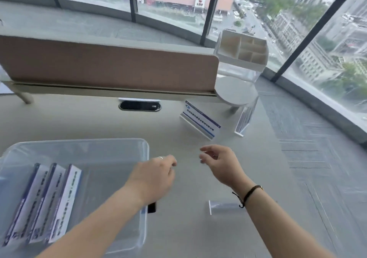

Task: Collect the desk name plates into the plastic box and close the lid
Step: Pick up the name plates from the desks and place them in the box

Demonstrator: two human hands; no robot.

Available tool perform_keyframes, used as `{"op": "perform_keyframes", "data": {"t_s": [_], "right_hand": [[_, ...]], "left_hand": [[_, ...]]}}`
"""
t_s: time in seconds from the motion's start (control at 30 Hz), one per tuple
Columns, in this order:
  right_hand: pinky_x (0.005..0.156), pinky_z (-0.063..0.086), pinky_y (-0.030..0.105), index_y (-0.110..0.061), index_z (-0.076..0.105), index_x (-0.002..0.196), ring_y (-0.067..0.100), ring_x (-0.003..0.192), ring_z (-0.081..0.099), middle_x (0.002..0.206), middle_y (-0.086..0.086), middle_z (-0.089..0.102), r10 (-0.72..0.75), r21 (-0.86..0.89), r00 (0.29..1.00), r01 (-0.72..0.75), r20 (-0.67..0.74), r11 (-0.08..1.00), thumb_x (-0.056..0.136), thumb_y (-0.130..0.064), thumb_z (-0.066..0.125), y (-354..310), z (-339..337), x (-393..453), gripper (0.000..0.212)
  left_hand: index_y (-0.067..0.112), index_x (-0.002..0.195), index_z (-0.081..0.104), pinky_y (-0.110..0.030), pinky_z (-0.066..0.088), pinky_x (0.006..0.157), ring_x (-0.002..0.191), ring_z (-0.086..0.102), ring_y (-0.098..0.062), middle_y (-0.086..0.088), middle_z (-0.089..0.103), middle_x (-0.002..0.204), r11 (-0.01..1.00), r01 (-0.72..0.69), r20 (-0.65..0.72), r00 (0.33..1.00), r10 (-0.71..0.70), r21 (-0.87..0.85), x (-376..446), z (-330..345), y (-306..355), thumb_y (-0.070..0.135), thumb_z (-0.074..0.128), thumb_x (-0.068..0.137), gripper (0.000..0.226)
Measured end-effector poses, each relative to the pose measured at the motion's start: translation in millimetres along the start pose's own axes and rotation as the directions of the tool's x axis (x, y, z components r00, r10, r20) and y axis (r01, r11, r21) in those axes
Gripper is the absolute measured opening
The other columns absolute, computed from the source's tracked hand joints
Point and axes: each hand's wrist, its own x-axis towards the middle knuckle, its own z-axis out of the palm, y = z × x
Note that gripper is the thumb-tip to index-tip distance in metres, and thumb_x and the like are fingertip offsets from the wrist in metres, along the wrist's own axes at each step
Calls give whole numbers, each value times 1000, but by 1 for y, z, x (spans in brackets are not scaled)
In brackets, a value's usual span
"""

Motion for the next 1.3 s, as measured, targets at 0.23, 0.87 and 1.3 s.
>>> {"op": "perform_keyframes", "data": {"t_s": [0.23, 0.87, 1.3], "right_hand": [[84, 54, 29, -26, 72, 103, 7, 86, 68, 88, -9, 72, 61, -65, 998, -60, 7, 996, 88, -26, 69, 101, -90, -27, 15], [73, 55, 30, -28, 74, 83, 11, 81, 66, 80, -10, 70, 186, -291, 981, -166, 44, 942, 78, -36, 73, 241, -145, -68, 9], [67, 41, 29, -23, 72, 93, 23, 91, 65, 90, -1, 73, 18, -381, 1000, -20, -9, 924, 86, -27, 64, 257, -132, -68, 11]], "left_hand": [[29, 124, 54, -36, 46, 91, 111, 58, -23, 5, 61, 124, 995, -51, 258, 966, 29, 80, 14, 90, 107, 39, 42, 96, 32], [21, 97, 71, -30, 46, 78, 94, 62, -23, -3, 69, 101, 989, 101, 227, 966, -123, 108, 11, 166, 160, 30, 53, 94, 21], [19, 87, 70, -33, 54, 76, 91, 66, -28, -2, 73, 92, 964, 236, 228, 939, -259, 122, 7, 177, 148, 35, 56, 84, 22]]}}
